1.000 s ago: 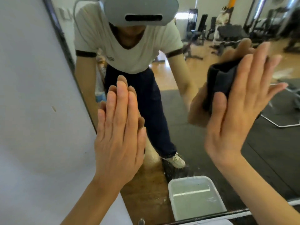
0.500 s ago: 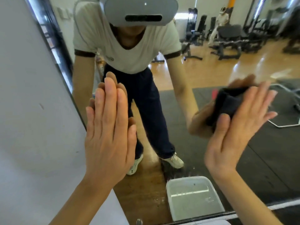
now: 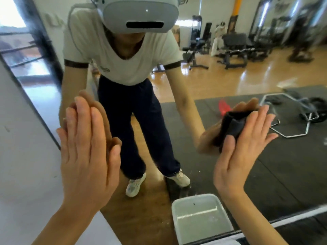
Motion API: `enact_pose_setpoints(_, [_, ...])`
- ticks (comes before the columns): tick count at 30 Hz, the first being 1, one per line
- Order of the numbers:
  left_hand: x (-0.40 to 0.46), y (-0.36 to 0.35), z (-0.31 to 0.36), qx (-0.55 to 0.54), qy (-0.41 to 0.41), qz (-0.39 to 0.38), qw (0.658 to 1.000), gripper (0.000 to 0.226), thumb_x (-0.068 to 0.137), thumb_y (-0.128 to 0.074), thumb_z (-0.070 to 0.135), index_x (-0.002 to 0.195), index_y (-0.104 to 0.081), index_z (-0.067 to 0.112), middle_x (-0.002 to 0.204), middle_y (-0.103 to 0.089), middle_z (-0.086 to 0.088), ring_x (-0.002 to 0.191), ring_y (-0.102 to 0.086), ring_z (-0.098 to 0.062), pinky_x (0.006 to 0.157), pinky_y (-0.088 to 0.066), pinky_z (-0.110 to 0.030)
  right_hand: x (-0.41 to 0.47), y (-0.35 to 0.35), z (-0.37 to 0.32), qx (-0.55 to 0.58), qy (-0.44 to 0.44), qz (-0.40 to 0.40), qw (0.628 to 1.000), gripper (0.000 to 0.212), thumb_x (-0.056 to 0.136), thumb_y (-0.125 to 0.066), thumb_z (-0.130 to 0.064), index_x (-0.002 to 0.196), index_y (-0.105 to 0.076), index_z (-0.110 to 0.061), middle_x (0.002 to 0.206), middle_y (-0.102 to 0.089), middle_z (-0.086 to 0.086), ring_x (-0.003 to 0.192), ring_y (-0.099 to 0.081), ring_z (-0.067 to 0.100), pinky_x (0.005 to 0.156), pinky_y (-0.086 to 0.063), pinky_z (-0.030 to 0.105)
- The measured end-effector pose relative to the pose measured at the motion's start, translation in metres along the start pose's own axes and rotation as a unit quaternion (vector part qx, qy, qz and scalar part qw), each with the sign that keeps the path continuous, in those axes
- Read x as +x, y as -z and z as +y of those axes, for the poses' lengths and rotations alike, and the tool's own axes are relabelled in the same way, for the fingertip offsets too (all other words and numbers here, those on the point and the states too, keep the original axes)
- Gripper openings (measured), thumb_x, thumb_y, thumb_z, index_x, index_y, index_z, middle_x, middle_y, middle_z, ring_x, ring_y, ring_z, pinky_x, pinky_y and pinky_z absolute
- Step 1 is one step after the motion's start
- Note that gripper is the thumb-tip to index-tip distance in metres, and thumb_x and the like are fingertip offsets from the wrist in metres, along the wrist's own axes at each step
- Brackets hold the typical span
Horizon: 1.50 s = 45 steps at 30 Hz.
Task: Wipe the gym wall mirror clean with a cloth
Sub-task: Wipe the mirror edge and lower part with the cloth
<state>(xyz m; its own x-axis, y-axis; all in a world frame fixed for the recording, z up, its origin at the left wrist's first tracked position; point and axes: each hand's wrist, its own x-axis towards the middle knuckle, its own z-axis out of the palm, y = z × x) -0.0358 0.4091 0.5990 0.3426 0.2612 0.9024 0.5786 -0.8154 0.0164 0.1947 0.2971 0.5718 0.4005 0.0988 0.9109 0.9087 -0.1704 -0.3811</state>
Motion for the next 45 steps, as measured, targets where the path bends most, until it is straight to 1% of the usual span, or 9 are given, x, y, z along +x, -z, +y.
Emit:
enact_pose_setpoints(3, [-0.001, 0.001, 0.003, -0.016, 0.007, 0.011, 1.000, 0.062, 0.106, -0.033, 0.025, 0.159, -0.006, 0.010, 0.160, -0.005, -0.020, 0.155, 0.009, -0.015, 0.127, -0.002, -0.041, -0.005, -0.018, -0.047, -0.022, -0.053, 0.011, 0.998, 0.060, 0.093, -0.039, -0.020, 0.146, -0.021, 0.002, 0.159, -0.022, 0.031, 0.149, -0.014, 0.042, 0.116, -0.005, 0.063])
enact_pose_setpoints(9, [0.012, -0.005, 0.042, -0.066, -0.066, 0.009, 0.996, 0.060, 0.109, -0.027, 0.023, 0.162, -0.002, 0.013, 0.168, 0.012, 0.005, 0.156, 0.007, -0.019, 0.127, -0.003, -0.044, -0.010, -0.011, -0.037, -0.078, 0.301, -0.103, 0.945, 0.062, 0.106, -0.038, -0.029, 0.160, -0.012, -0.013, 0.169, -0.002, 0.005, 0.155, -0.001, 0.019, 0.122, 0.001, 0.040])
enact_pose_setpoints(12, [0.029, -0.017, 0.068, -0.071, -0.080, -0.018, 0.994, 0.066, 0.106, -0.028, 0.019, 0.160, 0.009, 0.017, 0.166, 0.020, 0.007, 0.155, 0.012, -0.017, 0.126, 0.005, -0.038, 0.030, 0.004, -0.002, -0.009, 0.059, -0.027, 0.998, 0.054, 0.110, -0.016, -0.034, 0.154, -0.021, -0.004, 0.161, -0.014, 0.019, 0.154, -0.001, 0.020, 0.122, 0.001, 0.046])
enact_pose_setpoints(16, [0.034, -0.028, 0.072, -0.024, -0.058, -0.027, 0.998, 0.075, 0.101, -0.035, 0.014, 0.159, 0.012, 0.015, 0.164, 0.025, 0.004, 0.154, 0.015, -0.017, 0.126, 0.007, -0.037, 0.070, 0.010, -0.022, 0.057, -0.294, -0.010, 0.954, 0.094, 0.088, -0.006, -0.059, 0.153, -0.010, 0.009, 0.164, -0.006, 0.025, 0.154, 0.003, 0.026, 0.119, 0.007, 0.057])
enact_pose_setpoints(22, [0.034, -0.031, 0.072, -0.001, -0.055, -0.016, 0.998, 0.067, 0.106, -0.031, 0.018, 0.159, 0.010, 0.011, 0.165, 0.021, 0.000, 0.154, 0.014, -0.019, 0.126, 0.006, -0.038, 0.027, -0.012, -0.046, -0.030, 0.245, -0.057, 0.967, 0.057, 0.110, -0.026, -0.026, 0.157, 0.003, -0.014, 0.163, 0.011, 0.000, 0.153, 0.012, 0.016, 0.123, 0.010, 0.042])
enact_pose_setpoints(30, [0.035, -0.033, 0.074, 0.004, -0.048, -0.015, 0.999, 0.070, 0.104, -0.034, 0.021, 0.161, 0.004, 0.013, 0.168, 0.017, 0.000, 0.155, 0.012, -0.016, 0.126, 0.005, -0.036, 0.077, 0.020, 0.037, 0.025, 0.021, 0.055, 0.998, 0.052, 0.104, -0.031, -0.015, 0.149, -0.022, 0.008, 0.154, -0.022, 0.039, 0.146, -0.011, 0.046, 0.121, 0.007, 0.046])
enact_pose_setpoints(35, [0.035, -0.035, 0.091, -0.045, 0.012, 0.000, 0.999, 0.059, 0.101, -0.035, 0.015, 0.155, -0.012, 0.006, 0.160, -0.009, -0.020, 0.155, 0.004, -0.016, 0.125, -0.010, -0.053, 0.076, 0.020, 0.047, 0.031, 0.053, 0.040, 0.997, 0.051, 0.109, -0.021, -0.029, 0.149, -0.020, 0.003, 0.155, -0.019, 0.026, 0.152, -0.003, 0.021, 0.122, 0.008, 0.043])
enact_pose_setpoints(42, [0.055, -0.066, 0.146, -0.016, -0.019, 0.007, 1.000, 0.064, 0.107, -0.025, 0.017, 0.160, 0.012, 0.021, 0.165, 0.022, 0.012, 0.154, 0.012, -0.014, 0.126, 0.003, -0.038, 0.090, 0.039, 0.095, -0.003, 0.229, -0.046, 0.972, 0.052, 0.111, -0.027, -0.026, 0.159, -0.015, -0.010, 0.169, -0.002, 0.006, 0.154, 0.008, 0.013, 0.123, 0.011, 0.040])
enact_pose_setpoints(45, [0.053, -0.071, 0.146, 0.001, -0.016, 0.016, 1.000, 0.057, 0.111, -0.018, 0.023, 0.160, 0.011, 0.020, 0.166, 0.022, 0.010, 0.155, 0.012, -0.014, 0.126, 0.004, -0.036, 0.094, 0.045, 0.117, 0.004, 0.152, -0.024, 0.988, 0.050, 0.111, -0.025, -0.028, 0.154, -0.019, -0.004, 0.165, -0.007, 0.015, 0.154, 0.008, 0.012, 0.122, 0.011, 0.040])
